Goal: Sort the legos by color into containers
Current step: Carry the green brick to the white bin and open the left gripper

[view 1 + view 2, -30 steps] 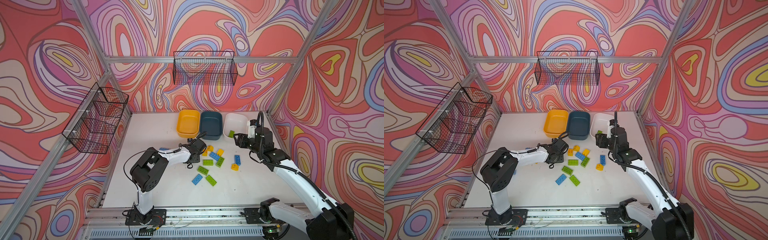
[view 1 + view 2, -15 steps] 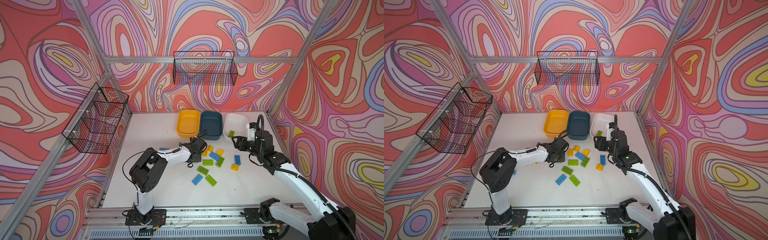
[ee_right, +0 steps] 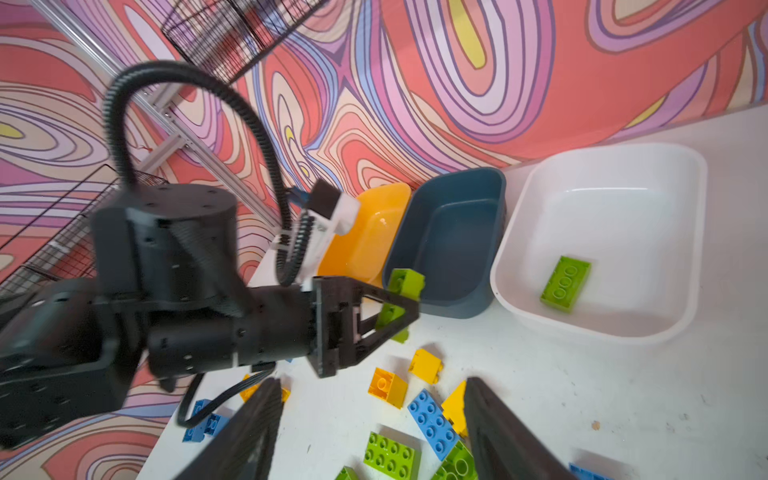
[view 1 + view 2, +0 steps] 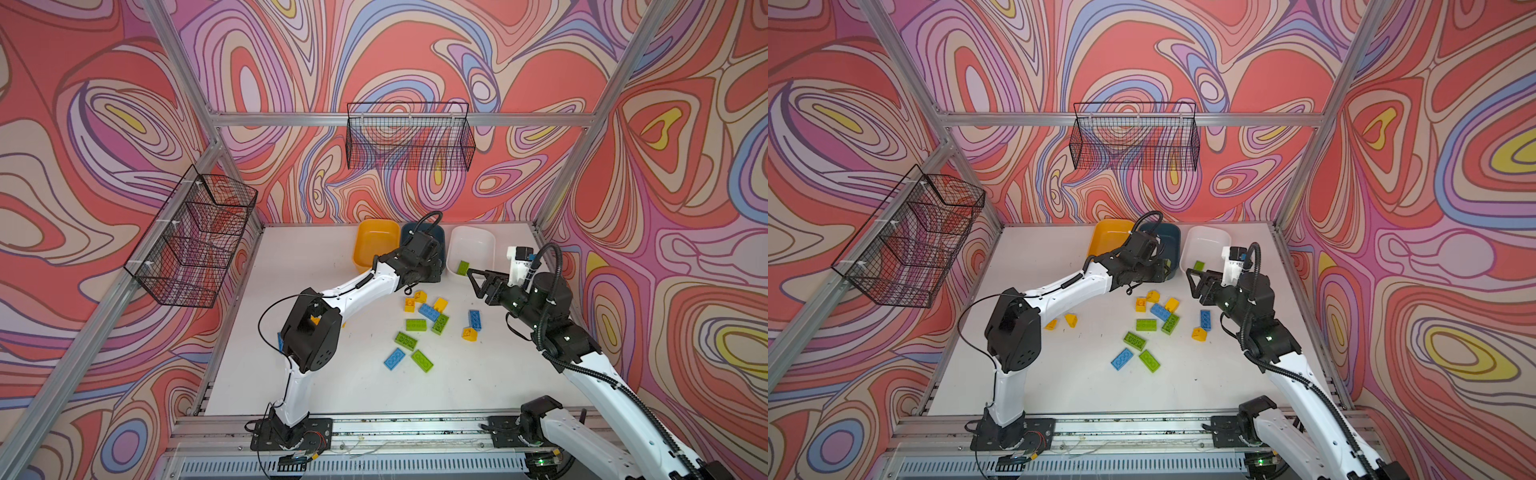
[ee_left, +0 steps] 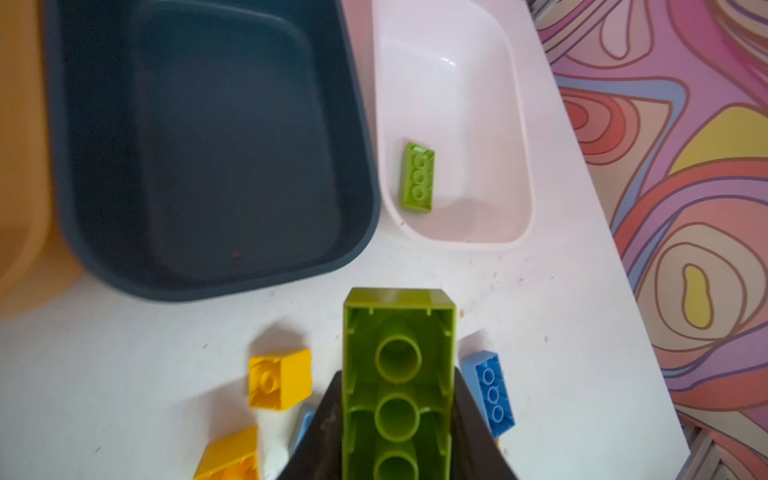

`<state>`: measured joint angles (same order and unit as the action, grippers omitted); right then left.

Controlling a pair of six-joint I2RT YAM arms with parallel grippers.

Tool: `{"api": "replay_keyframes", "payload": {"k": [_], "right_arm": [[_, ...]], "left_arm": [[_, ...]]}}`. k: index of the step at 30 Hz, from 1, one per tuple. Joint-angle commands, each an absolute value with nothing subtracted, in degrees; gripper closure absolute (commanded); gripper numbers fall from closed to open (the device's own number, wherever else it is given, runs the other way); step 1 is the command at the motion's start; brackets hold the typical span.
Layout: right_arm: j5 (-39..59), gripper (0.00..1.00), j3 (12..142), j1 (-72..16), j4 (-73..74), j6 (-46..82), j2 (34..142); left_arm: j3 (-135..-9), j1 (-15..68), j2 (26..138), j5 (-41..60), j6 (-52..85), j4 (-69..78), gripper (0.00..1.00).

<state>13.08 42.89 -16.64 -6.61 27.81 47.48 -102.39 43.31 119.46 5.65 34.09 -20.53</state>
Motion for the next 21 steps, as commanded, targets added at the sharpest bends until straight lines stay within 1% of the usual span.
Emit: {"api": "replay_keyframes", "payload": {"k": [1, 11, 17, 21], "right_arm": [[15.2, 0.27, 42.3, -17.1, -4.0, 28.8, 45.4], [17.6, 0.27, 41.3, -17.1, -2.1, 30.1, 40.0], [18.0, 0.27, 41.1, -17.1, -2.4, 30.8, 38.9], [18.0, 0.27, 41.5, -17.1, -3.8, 30.8, 38.3]], "left_arm": [[-108.5, 43.8, 125.1, 11.2, 33.2, -20.5, 0.81], [-124.7, 43.9, 138.6, 16.7, 35.3, -15.6, 0.80], [-131.0, 43.9, 144.8, 16.6, 38.7, -9.6, 0.78], [-133.0, 43.9, 147.5, 16.5, 40.5, -6.6, 0.77]]}}
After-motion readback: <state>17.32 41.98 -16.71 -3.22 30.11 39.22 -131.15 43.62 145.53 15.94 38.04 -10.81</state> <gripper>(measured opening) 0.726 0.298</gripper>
